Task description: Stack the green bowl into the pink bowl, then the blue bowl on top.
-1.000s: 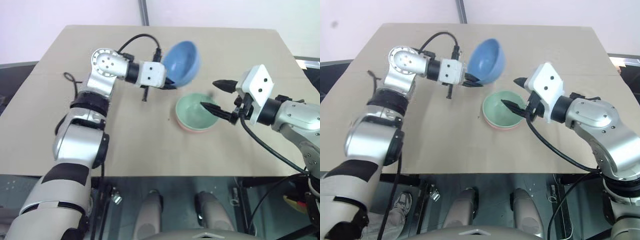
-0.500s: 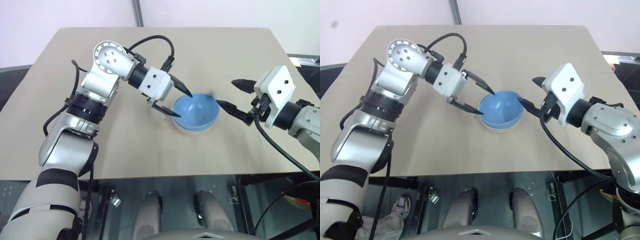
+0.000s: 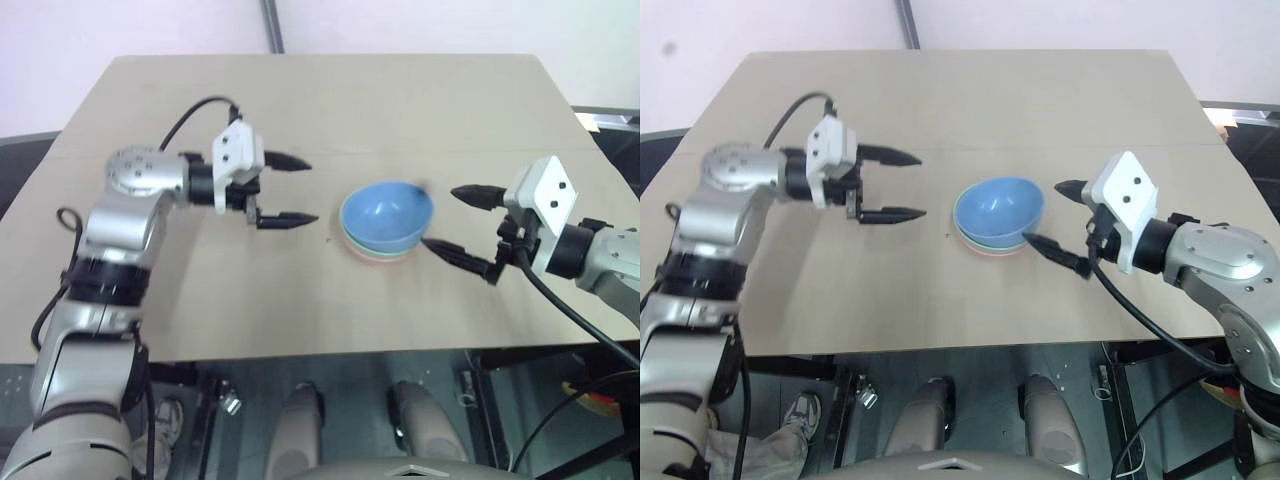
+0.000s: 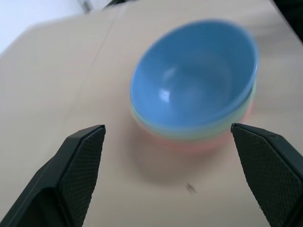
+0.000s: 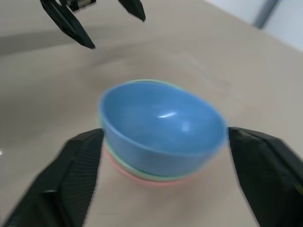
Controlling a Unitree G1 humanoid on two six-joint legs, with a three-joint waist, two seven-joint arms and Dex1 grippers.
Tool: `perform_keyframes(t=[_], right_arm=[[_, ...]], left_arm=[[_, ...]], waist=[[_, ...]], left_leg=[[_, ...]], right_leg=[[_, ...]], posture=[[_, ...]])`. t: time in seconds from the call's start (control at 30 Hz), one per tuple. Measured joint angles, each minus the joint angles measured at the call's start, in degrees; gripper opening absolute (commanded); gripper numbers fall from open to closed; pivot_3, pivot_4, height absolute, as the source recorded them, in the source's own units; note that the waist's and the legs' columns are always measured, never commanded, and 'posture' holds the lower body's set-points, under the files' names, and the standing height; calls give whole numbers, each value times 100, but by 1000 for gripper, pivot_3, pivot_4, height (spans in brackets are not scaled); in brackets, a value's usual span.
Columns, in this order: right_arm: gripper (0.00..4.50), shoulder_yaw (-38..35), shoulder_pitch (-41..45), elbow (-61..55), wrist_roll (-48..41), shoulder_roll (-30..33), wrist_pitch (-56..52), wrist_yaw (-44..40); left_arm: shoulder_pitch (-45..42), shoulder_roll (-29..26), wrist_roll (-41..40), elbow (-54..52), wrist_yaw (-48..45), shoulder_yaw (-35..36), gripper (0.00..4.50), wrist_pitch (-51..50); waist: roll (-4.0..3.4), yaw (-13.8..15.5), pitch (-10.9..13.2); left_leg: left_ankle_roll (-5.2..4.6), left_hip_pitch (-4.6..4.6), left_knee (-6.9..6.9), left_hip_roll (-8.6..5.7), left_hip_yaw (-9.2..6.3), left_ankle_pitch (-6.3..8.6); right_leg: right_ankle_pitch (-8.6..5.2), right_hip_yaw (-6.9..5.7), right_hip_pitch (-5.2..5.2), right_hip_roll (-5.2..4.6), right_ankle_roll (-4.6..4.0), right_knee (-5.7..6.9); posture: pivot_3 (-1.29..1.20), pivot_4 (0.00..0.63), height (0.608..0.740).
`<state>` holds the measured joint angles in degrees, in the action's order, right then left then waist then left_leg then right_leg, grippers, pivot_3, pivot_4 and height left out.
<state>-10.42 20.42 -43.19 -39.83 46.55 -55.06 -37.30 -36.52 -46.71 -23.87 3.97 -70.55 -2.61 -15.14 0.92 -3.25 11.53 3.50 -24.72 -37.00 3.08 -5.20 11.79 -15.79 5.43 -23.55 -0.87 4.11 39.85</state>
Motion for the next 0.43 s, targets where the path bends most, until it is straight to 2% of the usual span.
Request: perform_keyframes(t=[0.1,0.17,0.23,0.3,0.43], right_arm=[[4447,-250,-152,31,-194,128,0,-158],[4447,-690,-787,19,-369,506,-24,-515],[4447,-1070,-1306,32,-377,653,-24,-718],[4447,-1421,-1742,27,-323,703,105,-814],[4447,-1826,-2151,115,-179,789,348,-971]], left_arm=[[661,98,-348,-761,634,614,4500,-509],[1746,370,-779,-1604,1194,1393,4500,-721],[2585,380,-903,-1993,1345,1661,4500,-923],[3342,226,-1154,-2403,1191,2113,4500,-1050],[4083,-165,-1445,-2837,1110,2946,4500,-1342]], waist=[[1,89,-1],[1,107,-6],[4,109,-5],[6,102,-6],[6,96,-7]], left_leg=[[0,2,-11,0,0,0],[-2,12,-7,-1,6,2],[-4,10,-9,0,3,4],[-4,17,-9,3,5,4],[-4,46,-10,7,14,4]], right_leg=[[0,-1,6,2,1,-1],[0,3,21,-5,1,-15],[0,0,15,-1,1,-9],[-1,1,16,1,0,-7],[-11,6,39,3,8,-9]], posture=[[0,150,740],[0,150,740],[0,150,740],[0,150,740],[0,150,740]])
